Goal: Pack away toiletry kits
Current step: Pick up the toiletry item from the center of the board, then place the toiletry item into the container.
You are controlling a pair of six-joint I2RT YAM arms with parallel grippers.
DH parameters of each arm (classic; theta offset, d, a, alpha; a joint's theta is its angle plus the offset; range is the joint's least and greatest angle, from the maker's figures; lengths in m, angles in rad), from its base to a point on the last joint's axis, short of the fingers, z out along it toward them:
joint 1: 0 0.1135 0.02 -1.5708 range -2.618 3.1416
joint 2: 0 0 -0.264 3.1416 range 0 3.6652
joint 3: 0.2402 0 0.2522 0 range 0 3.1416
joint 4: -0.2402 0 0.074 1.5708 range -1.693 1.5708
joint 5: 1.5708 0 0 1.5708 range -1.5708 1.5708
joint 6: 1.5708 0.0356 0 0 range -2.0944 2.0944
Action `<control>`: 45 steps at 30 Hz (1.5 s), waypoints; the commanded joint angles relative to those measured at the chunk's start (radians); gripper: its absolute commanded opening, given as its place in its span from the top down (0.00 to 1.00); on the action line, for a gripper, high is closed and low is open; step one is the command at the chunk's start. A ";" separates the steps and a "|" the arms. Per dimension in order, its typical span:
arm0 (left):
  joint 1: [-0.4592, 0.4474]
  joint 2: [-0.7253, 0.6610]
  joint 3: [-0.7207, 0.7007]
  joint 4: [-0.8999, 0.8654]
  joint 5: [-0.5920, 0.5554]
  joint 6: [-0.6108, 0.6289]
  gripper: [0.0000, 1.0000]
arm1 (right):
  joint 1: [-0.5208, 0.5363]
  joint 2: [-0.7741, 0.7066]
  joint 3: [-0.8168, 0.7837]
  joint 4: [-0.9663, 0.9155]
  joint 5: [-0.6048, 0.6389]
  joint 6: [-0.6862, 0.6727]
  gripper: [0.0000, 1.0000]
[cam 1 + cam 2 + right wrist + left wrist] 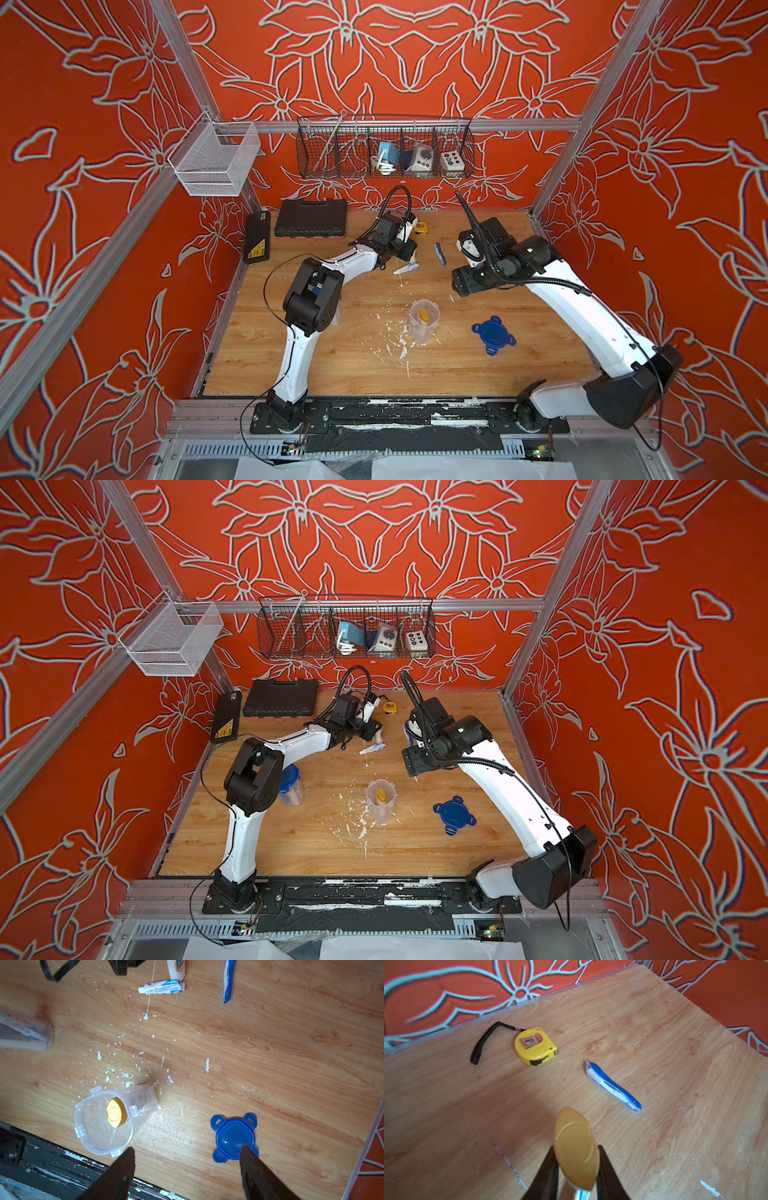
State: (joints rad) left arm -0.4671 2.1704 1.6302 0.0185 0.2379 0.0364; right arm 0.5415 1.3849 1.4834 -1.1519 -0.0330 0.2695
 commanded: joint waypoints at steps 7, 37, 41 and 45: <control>-0.007 -0.020 0.011 -0.014 -0.006 0.013 0.80 | -0.010 -0.026 -0.014 0.000 0.010 0.016 0.21; -0.284 -0.963 -0.427 -0.304 -0.067 -0.171 1.00 | -0.179 0.072 -0.106 0.274 -0.052 0.093 0.10; -0.341 -1.017 -0.498 -0.298 -0.070 -0.192 1.00 | -0.231 0.091 -0.084 0.295 -0.065 0.096 0.10; -0.380 -1.007 -0.534 -0.282 -0.077 -0.183 1.00 | -0.248 0.082 -0.075 0.292 -0.068 0.084 0.10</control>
State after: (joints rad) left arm -0.8272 1.1568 1.1145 -0.2817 0.1673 -0.1345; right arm 0.3027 1.4754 1.3888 -0.8745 -0.0887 0.3439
